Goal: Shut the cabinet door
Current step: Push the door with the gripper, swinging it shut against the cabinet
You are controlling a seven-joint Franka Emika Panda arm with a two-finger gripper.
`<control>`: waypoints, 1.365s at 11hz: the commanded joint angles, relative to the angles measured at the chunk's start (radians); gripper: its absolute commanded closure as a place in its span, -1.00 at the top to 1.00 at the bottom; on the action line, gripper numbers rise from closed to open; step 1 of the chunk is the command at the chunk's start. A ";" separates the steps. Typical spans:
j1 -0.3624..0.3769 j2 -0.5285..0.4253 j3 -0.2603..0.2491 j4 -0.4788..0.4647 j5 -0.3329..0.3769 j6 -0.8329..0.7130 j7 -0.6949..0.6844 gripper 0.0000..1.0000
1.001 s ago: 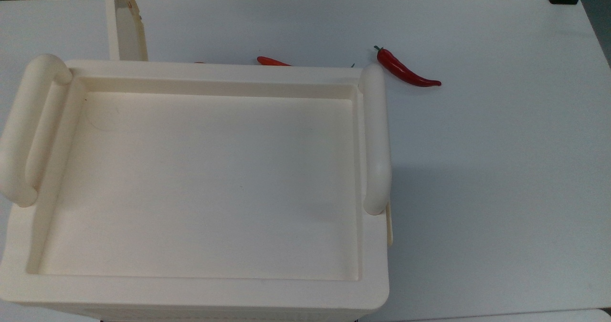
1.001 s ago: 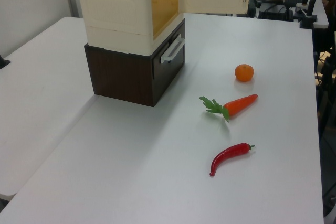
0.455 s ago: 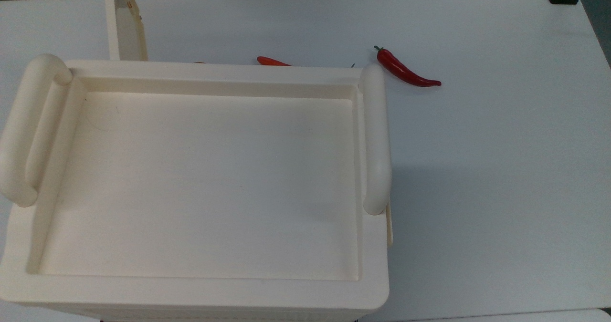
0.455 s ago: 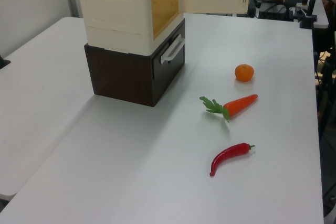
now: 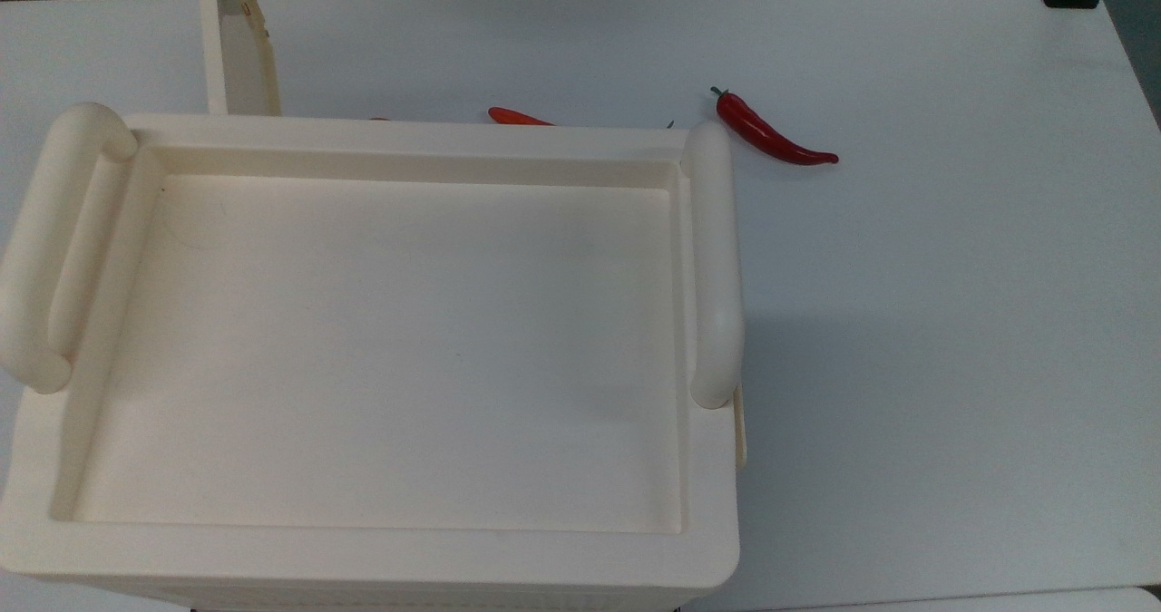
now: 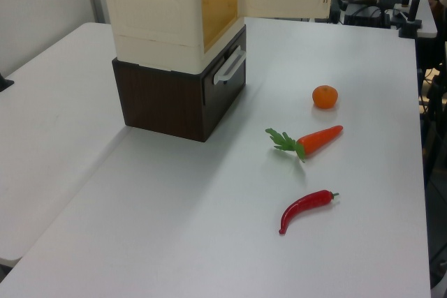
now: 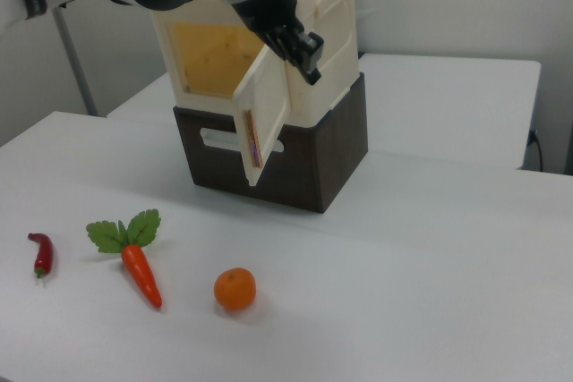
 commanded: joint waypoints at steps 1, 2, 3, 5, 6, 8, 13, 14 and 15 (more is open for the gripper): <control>0.044 -0.022 0.003 -0.039 0.086 0.018 0.014 -1.00; 0.069 -0.022 0.004 -0.039 0.088 0.015 0.017 -1.00; 0.089 -0.022 0.004 -0.042 0.088 0.012 0.019 -1.00; 0.112 -0.022 0.006 -0.053 0.088 0.005 0.035 -1.00; 0.127 -0.021 0.006 -0.053 0.088 0.005 0.055 -1.00; 0.156 -0.021 0.006 -0.055 0.088 0.005 0.086 -1.00; 0.274 0.014 0.006 -0.047 0.103 0.025 0.172 -1.00; 0.287 0.020 0.006 -0.047 0.112 0.044 0.172 -1.00; 0.313 0.043 0.006 -0.045 0.137 0.117 0.174 -1.00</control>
